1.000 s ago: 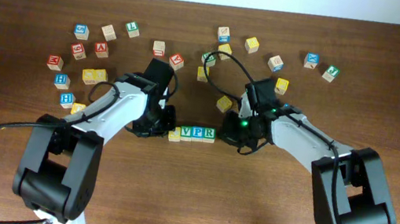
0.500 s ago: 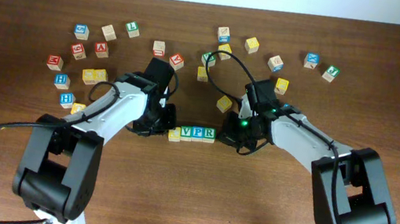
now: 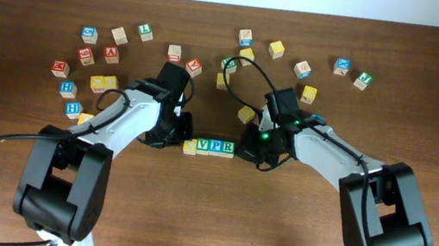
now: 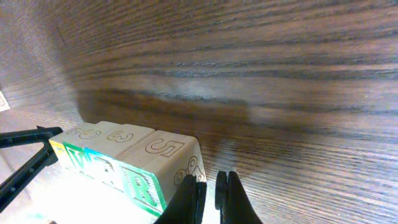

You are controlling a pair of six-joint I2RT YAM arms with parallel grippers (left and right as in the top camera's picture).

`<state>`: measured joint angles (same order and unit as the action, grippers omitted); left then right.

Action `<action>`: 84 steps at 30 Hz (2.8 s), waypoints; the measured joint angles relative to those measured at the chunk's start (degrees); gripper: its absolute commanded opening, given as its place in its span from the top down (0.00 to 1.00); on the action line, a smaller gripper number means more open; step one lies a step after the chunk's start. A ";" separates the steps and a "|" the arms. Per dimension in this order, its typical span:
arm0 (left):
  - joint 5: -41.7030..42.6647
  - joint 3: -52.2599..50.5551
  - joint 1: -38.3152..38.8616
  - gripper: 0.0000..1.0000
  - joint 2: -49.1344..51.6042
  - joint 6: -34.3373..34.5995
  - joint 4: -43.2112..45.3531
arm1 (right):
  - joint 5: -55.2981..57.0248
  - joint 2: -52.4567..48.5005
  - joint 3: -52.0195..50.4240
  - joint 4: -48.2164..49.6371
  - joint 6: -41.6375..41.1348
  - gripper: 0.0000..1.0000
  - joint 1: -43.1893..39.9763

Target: Spell out CVPR

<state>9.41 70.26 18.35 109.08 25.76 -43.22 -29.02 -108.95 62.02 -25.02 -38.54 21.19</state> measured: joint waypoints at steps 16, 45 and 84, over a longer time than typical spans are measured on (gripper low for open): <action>-2.29 2.32 -2.82 1.00 -1.73 -4.24 -19.43 | 7.61 0.81 0.85 -3.76 1.25 0.83 -2.75; -8.41 -6.95 8.92 1.00 -2.73 7.32 2.16 | 8.61 0.90 0.96 -3.80 1.27 0.83 -4.24; -5.27 -7.58 -3.28 1.00 -4.17 6.38 5.86 | 11.41 0.87 0.70 -0.76 1.73 0.96 2.38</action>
<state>4.14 62.67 15.07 104.90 32.14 -37.36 -17.61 -108.07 62.72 -25.78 -36.82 23.57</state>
